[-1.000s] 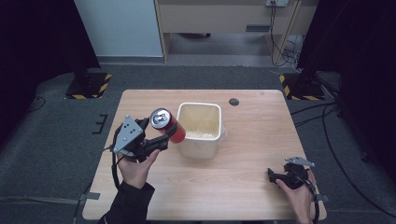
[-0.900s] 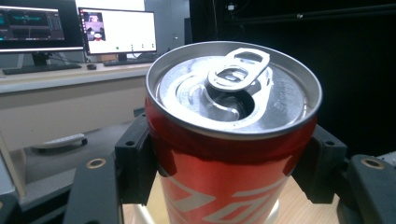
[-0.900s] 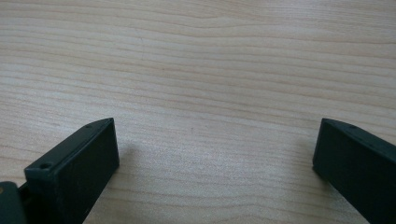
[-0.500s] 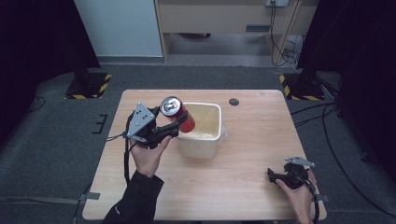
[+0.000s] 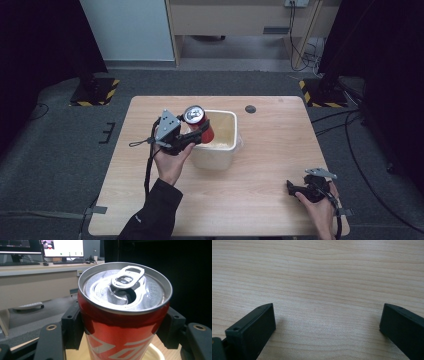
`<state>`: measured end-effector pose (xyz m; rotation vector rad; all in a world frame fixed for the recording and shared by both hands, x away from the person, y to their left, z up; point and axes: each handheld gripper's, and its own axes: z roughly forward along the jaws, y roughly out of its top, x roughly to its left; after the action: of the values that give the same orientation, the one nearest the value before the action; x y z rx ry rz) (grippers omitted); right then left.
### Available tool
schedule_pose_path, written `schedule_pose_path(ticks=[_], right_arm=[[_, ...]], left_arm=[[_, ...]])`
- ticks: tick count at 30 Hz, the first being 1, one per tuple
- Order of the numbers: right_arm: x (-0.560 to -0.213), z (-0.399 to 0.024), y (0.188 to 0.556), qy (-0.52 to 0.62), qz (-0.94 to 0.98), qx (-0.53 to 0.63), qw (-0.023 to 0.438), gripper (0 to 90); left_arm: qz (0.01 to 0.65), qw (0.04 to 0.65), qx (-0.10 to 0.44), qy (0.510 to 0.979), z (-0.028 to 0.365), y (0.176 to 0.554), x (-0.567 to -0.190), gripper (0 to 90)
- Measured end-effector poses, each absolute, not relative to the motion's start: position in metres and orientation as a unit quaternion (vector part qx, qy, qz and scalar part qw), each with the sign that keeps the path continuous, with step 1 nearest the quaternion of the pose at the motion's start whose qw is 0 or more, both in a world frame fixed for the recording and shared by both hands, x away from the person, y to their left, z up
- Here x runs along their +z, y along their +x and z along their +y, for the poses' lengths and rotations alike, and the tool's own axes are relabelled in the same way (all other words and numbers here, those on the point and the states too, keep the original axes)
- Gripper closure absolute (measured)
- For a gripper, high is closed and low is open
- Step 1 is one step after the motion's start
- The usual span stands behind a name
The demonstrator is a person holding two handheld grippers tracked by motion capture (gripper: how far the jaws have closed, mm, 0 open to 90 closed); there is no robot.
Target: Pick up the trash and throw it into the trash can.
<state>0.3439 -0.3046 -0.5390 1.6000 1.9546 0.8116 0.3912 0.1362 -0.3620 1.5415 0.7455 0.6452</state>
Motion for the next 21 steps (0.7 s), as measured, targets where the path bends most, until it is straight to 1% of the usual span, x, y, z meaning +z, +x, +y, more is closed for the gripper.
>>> schedule_pose_path(ticks=[7,10,21], right_arm=[[-0.539,-0.305,0.344,0.585,0.715,0.297,0.242,0.5],[-0.539,-0.305,0.344,0.585,0.715,0.297,0.242,0.5],[-0.539,-0.305,0.344,0.585,0.715,0.297,0.242,0.5]], left_arm=[[0.331,0.604,0.272,0.672,0.132,0.4,-0.376,33.2],[0.333,0.593,0.27,0.681,0.13,0.403,-0.384,33.1],[0.345,0.58,0.26,0.691,0.129,0.408,-0.404,33.1]])
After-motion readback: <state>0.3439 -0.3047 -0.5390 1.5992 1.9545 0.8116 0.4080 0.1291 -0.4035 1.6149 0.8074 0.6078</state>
